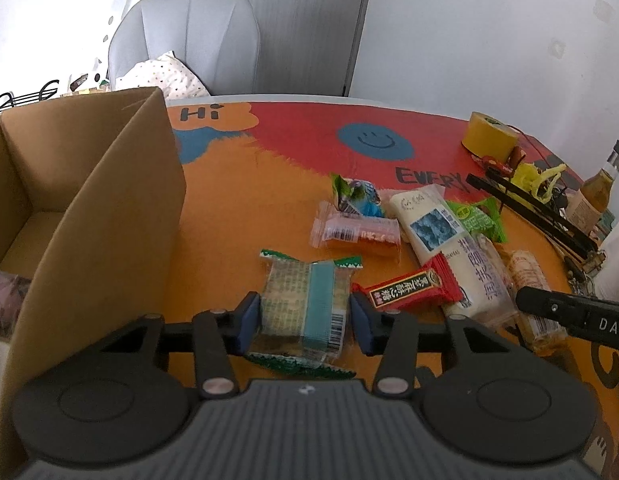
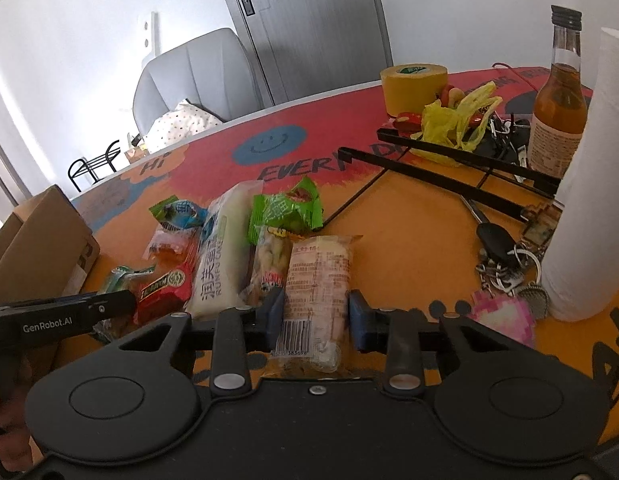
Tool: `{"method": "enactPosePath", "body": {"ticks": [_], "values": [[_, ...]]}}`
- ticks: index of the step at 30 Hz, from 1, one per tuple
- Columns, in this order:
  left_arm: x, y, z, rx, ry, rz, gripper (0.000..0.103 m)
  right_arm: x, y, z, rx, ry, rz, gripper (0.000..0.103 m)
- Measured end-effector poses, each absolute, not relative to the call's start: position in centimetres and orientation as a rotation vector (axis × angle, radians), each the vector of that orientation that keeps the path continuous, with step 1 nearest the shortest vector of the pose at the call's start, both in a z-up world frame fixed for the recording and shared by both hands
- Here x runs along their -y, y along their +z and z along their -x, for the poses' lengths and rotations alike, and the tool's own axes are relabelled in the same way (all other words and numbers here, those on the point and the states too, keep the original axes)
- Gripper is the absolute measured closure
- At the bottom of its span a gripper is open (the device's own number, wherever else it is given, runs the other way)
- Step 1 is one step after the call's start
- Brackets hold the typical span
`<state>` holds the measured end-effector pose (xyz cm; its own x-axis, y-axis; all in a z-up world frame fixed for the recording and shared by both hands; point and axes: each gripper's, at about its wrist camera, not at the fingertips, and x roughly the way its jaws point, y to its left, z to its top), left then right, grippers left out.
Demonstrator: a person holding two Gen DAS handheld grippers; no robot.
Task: Organize snacks
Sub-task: 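Close the left tool on the green-blue cake pack while the right tool grasps the pastry pack, then lift and carry both packs over the cardboard box with both tools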
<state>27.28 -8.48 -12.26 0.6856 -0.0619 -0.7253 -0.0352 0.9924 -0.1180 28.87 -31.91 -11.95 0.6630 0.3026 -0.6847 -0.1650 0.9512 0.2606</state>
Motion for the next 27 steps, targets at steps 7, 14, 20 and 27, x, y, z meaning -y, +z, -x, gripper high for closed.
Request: {"method": "enactPosePath", "body": {"ticks": [7, 14, 20, 27], "values": [[8.6, -12.2, -26.7, -0.829, -0.006, 0.112, 0.056, 31.7, -11.9, -28.8, -0.809, 0.259, -0.166, 0.067], [9.4, -12.7, -27.0, -0.834, 0.009, 0.047, 0.054, 30.9, -12.1, -29.2, -0.797, 0.237, -0.109, 0.062], [9.2, -12.4, -26.6, -0.829, 0.005, 0.057, 0.056, 30.9, -11.7, -28.8, -0.791, 0.232, -0.12, 0.069], [8.9, -10.6, -25.6, -0.785, 0.001, 0.066, 0.056, 30.7, -9.6, -27.4, -0.741, 0.243, -0.125, 0.069]]}}
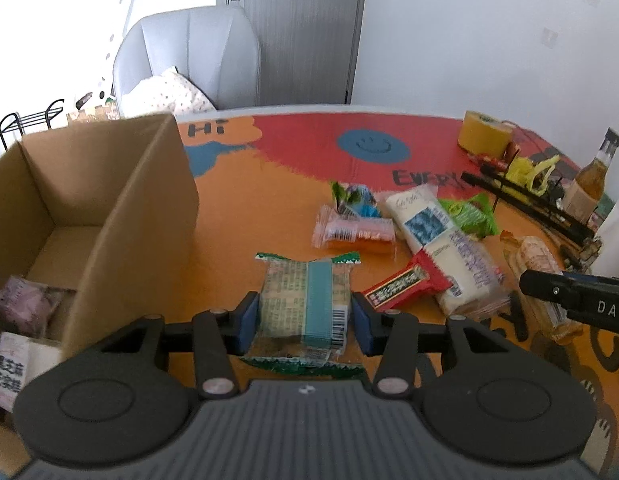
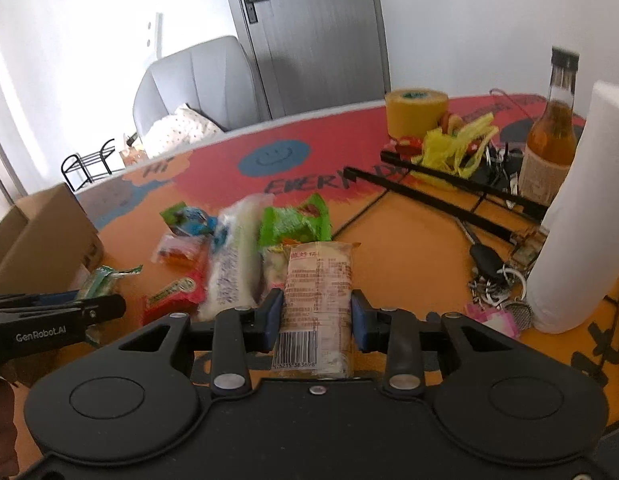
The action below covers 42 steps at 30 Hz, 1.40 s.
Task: Organize snacks
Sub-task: 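Lift and carry both packs over the cardboard box with both tools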
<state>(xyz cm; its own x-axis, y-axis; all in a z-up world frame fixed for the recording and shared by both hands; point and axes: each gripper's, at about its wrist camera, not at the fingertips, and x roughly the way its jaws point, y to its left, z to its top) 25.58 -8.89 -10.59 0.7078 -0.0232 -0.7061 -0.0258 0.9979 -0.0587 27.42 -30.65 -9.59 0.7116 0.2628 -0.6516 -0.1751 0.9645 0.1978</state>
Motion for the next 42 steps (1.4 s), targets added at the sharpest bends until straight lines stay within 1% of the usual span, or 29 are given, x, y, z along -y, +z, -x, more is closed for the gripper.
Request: {"method": "enactPosePath", "body": {"ticks": [24, 42], "values": [[5.6, -3.4, -21.4, -0.61, 0.015, 0.103, 0.056, 25.1, -3.4, -25.3, -0.603, 0.367, -0.116, 0.069], [0.2, -1.1, -19.5, -0.549, 0.096, 0.132, 0.056, 19.2, -1.5, -25.2, -0.559, 0.483, -0.089, 0.069]]}}
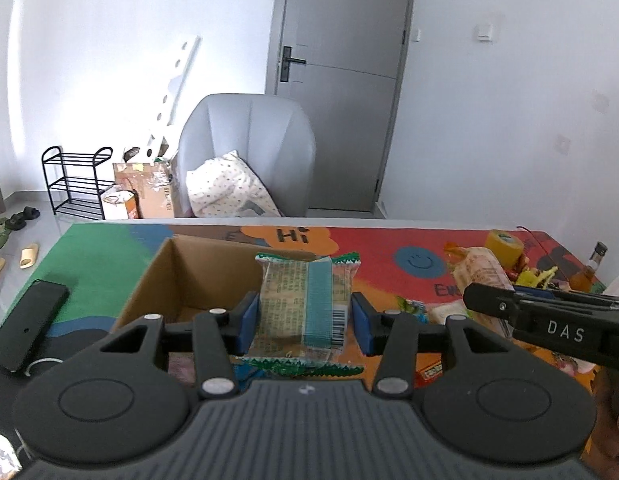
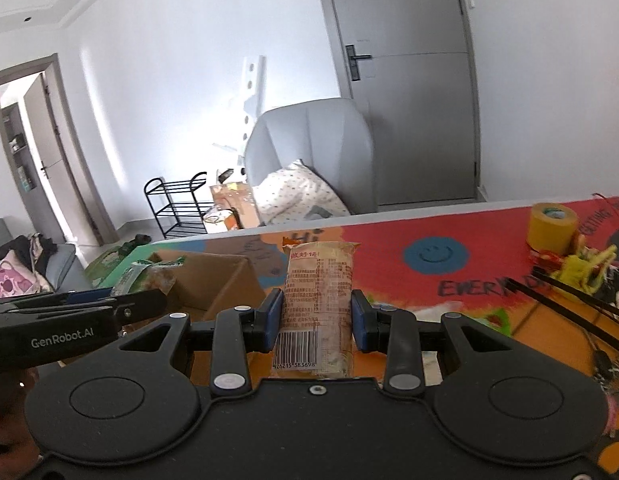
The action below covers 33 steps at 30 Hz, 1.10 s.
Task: Organize snacks
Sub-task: 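Lift and carry both packs over the cardboard box with both tools, then open both tools to drop the packs into the box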
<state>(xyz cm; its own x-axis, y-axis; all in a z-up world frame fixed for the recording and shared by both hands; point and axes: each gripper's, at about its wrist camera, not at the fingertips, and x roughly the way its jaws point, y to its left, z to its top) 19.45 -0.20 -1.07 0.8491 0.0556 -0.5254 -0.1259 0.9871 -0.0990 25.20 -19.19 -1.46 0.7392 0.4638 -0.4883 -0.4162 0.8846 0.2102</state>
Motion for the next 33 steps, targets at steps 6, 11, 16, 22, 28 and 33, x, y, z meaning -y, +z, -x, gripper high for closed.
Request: {"method": "enactPosePath", "body": {"ticks": [6, 11, 16, 22, 28, 33], "values": [[-1.9, -1.2, -19.1, -0.547, 0.132, 0.15, 0.056, 17.2, -1.4, -25.5, -0.558, 0.506, -0.082, 0.069], [-3.7, -1.4, -18.8, -0.547, 0.162, 0.167, 0.056, 15.4, -1.4, -25.8, -0.563, 0.534, -0.07, 0.069], [-5.1, -1.8, -19.2, -0.55, 0.179, 0.185, 0.056, 13.6, -1.5, -26.1, -0.574, 0.558, -0.059, 0.069], [-6.1, -2.6, -19.9, -0.57, 0.165, 0.207, 0.055, 11.4, -1.5, -26.6, -0.583, 0.588, -0.04, 0.069], [-6.7, -3.0, -20.2, -0.583, 0.155, 0.22, 0.046, 10.2, -1.7, -27.3, -0.599, 0.618, -0.069, 0.069], [-7.7, -3.0, -19.5, -0.564, 0.176, 0.252, 0.021, 9.9, -1.7, -27.3, -0.602, 0.629, -0.108, 0.067]]}}
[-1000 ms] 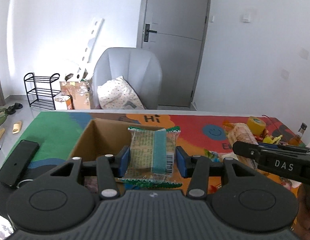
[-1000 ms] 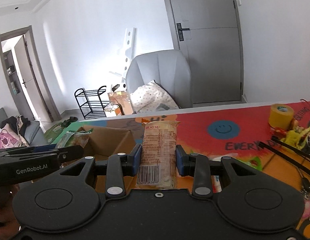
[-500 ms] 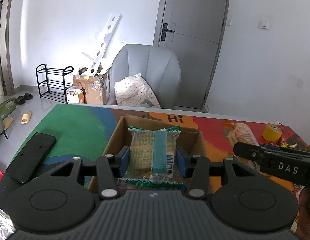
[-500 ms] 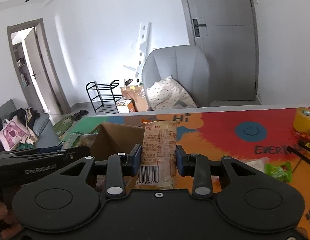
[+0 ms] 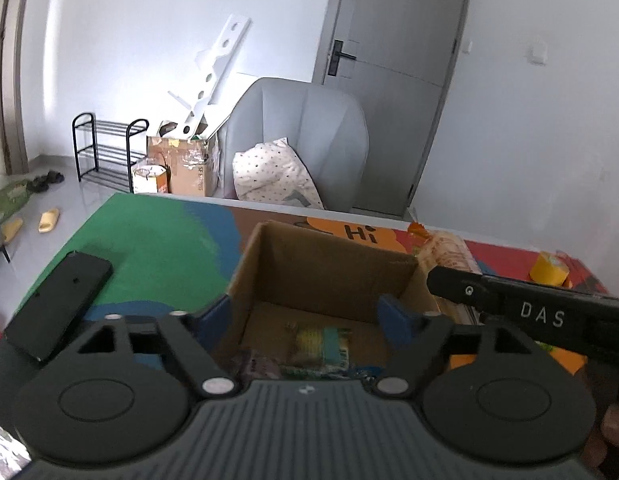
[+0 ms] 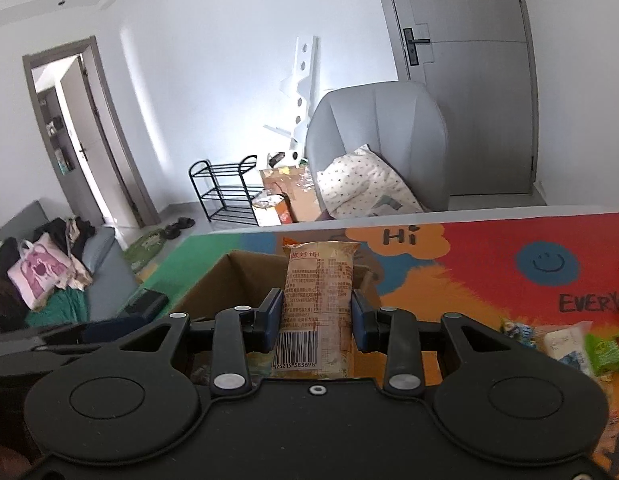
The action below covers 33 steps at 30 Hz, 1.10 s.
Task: Organize snacks
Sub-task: 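Open both tools to drop the packs into the box, then reach the left tool to the red candy pack while the right tool reaches the white Runfu cake pack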
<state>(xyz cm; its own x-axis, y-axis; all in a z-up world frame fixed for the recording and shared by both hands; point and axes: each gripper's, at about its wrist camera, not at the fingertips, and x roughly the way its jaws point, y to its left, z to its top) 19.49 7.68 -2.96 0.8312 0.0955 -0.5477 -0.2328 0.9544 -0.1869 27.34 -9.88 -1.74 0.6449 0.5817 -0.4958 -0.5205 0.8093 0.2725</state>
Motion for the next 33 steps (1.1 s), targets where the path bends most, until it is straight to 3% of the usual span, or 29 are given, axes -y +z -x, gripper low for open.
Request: {"method": "enactPosePath", "body": {"ticks": [4, 12, 15, 21, 33], "values": [[-8.4, -3.0, -19.3, -0.566, 0.197, 0.279, 0.019, 10.1, -1.7, -27.3, -0.605, 0.631, -0.127, 0.054], [-8.3, -2.7, -18.5, -0.568, 0.238, 0.289, 0.009, 11.9, -1.2, -26.5, -0.589, 0.592, -0.136, 0.018], [-7.9, -2.5, -18.3, -0.56, 0.236, 0.279, 0.004, 13.2, -1.1, -26.2, -0.575, 0.558, -0.146, 0.011], [-7.0, -2.1, -17.9, -0.55, 0.219, 0.265, 0.0, 15.5, -1.5, -25.9, -0.577, 0.514, -0.175, 0.001], [-4.1, -1.8, -17.6, -0.555, 0.172, 0.24, 0.0, 21.3, -2.1, -24.6, -0.597, 0.435, -0.22, 0.0]]}}
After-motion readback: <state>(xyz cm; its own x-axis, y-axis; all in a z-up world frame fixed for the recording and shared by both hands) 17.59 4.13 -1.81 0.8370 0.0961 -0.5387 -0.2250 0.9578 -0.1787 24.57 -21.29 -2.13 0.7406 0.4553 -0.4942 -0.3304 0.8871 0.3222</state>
